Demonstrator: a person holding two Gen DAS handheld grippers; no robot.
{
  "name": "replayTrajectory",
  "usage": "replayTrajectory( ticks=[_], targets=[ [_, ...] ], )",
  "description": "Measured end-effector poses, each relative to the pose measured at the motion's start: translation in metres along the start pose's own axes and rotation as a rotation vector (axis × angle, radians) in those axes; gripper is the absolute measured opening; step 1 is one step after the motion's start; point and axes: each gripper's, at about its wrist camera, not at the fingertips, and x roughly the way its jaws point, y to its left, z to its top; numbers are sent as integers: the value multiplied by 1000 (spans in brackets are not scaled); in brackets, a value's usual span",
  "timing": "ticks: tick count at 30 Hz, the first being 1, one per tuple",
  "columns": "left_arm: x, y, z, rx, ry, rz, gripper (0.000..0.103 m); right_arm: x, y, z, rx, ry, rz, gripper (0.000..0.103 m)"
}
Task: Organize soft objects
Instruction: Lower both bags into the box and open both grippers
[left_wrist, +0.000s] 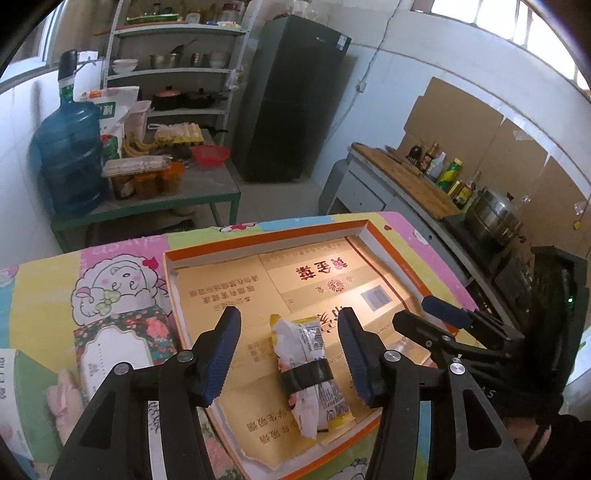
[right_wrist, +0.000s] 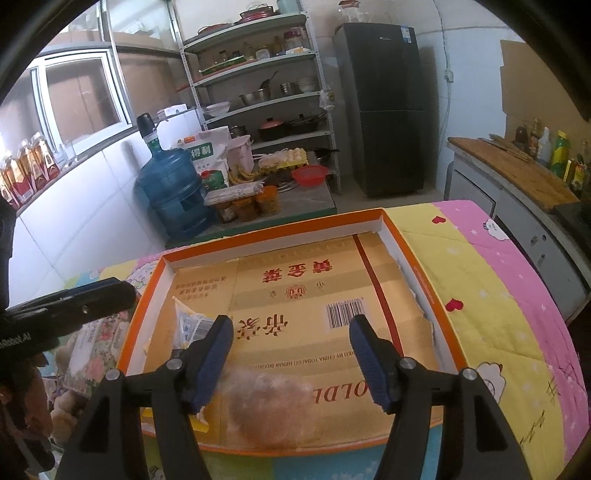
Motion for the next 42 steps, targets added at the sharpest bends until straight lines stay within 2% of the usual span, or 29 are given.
replayTrajectory(
  ticks=[7,8,11,12,15,24,37,42],
  targets=[
    [-35,5,0,-3,-59,-23,56,-21,10,-1,14,-23,-6,65],
    [-41,6,-1,-3,-67,-26,59,-25,14,-1,13,-28,-8,65],
    [-61,10,-2,-3,-92,-36,75,-39,25,-2,10,-45,-10,65],
    [-69,11,-3,1,-109,-35,76,-44,29,-2,8,-52,-10,65],
    [-94,17,-8,11,-159,-9,77,-57,44,-4,-2,-70,-8,65],
    [-158,43,-23,19,-234,86,77,-86,88,-20,-12,-82,22,65],
    [-240,98,-57,-16,-316,120,77,-126,153,-49,-55,-86,56,65],
    [-263,120,-81,-32,-345,167,77,-130,173,-61,-76,-70,68,65]
  ],
)
